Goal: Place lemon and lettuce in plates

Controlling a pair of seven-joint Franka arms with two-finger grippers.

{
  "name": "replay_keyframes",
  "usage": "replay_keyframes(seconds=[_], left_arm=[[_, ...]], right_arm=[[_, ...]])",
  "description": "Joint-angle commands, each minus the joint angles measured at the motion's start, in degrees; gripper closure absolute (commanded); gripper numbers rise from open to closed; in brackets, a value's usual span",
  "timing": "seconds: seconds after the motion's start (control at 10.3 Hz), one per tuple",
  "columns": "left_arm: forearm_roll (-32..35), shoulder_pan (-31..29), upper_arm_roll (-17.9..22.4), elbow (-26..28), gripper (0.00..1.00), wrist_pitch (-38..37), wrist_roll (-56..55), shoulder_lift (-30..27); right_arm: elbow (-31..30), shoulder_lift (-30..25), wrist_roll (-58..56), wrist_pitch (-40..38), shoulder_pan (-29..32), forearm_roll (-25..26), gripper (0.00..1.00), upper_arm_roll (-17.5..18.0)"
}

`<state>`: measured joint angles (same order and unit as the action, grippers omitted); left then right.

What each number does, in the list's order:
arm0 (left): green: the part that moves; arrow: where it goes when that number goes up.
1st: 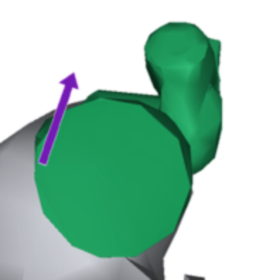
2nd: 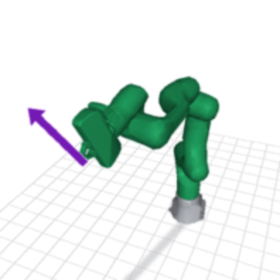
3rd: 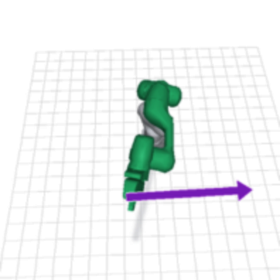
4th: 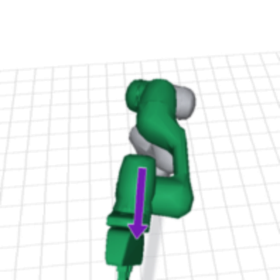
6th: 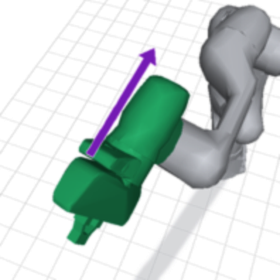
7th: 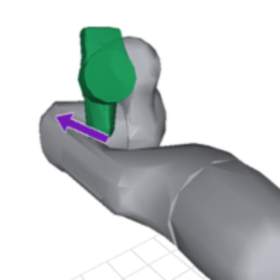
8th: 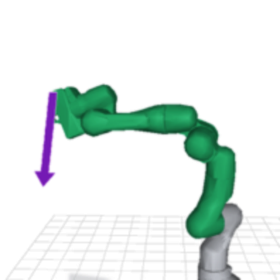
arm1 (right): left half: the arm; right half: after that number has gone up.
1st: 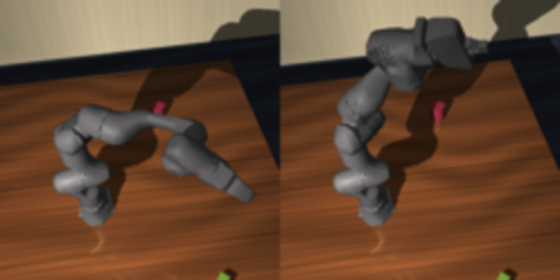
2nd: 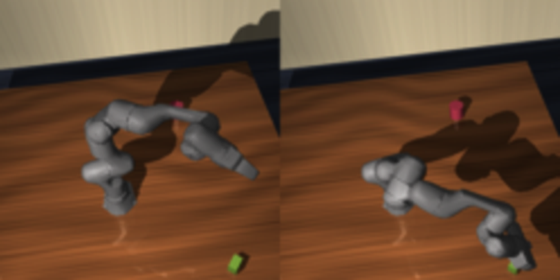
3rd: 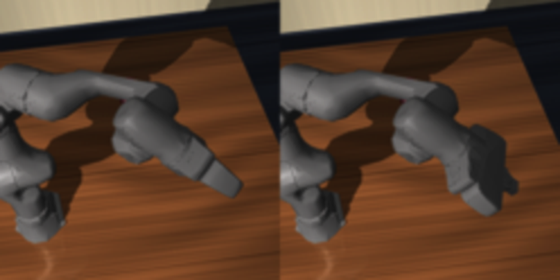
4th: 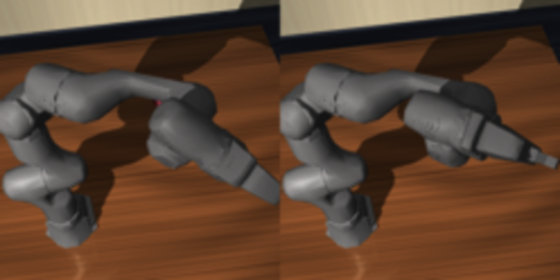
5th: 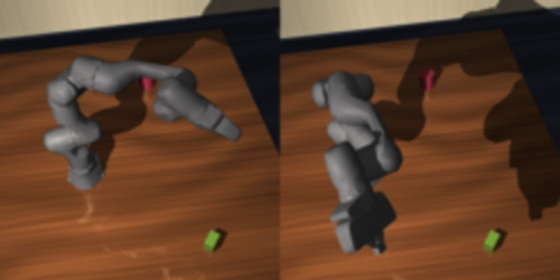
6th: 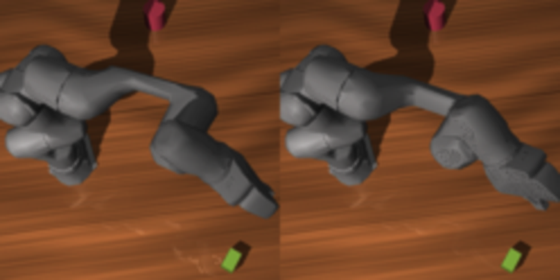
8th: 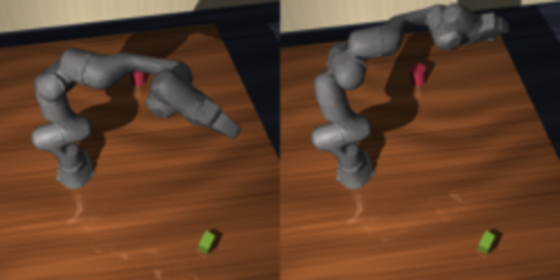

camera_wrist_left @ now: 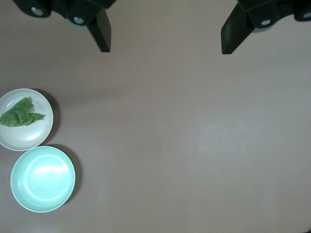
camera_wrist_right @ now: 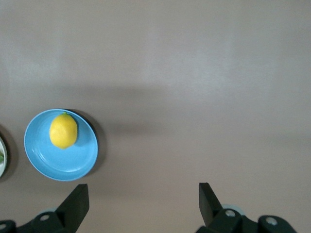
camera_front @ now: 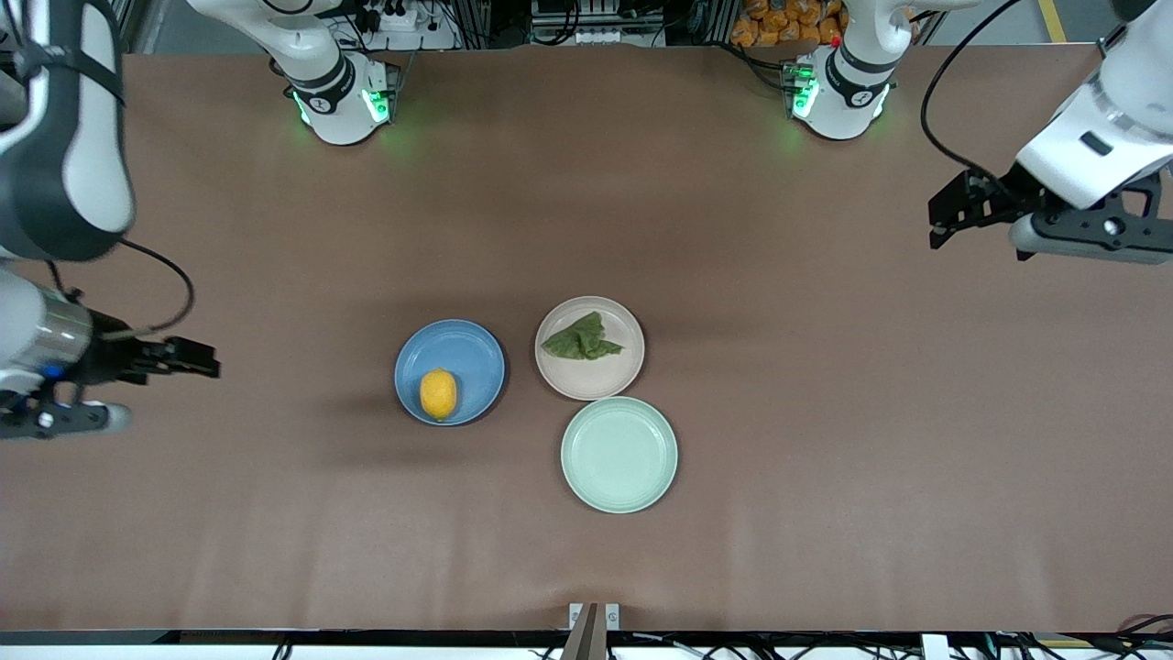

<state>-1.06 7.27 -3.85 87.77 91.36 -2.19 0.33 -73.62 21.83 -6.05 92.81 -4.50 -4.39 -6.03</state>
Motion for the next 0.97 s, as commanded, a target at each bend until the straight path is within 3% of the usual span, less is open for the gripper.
replay_keyframes(seconds=[0.0,0.39,0.58,0.87], left_arm=[[-1.93,-0.24,0.43,-2.42,0.00,-3.98,1.04,0.46],[-1.06,-0.33,0.34,-3.13,0.00,-5.93,-0.26,0.19],[2.53,0.28,-0.63,-3.13,0.00,-5.93,-2.90,0.11],[2.38,-0.15,-0.80,-3.22,0.00,-5.76,-2.21,0.11]], right_arm=[[-9.58,-9.15,-1.51,0.62,2.81,0.35,0.00,0.05],[-16.45,-18.82,-1.07,0.53,5.37,-0.09,0.00,0.14],[-19.26,-20.42,-1.07,0.88,5.73,-0.09,0.00,0.14],[-21.65,-22.61,-1.16,1.24,5.55,0.35,0.00,0.31]])
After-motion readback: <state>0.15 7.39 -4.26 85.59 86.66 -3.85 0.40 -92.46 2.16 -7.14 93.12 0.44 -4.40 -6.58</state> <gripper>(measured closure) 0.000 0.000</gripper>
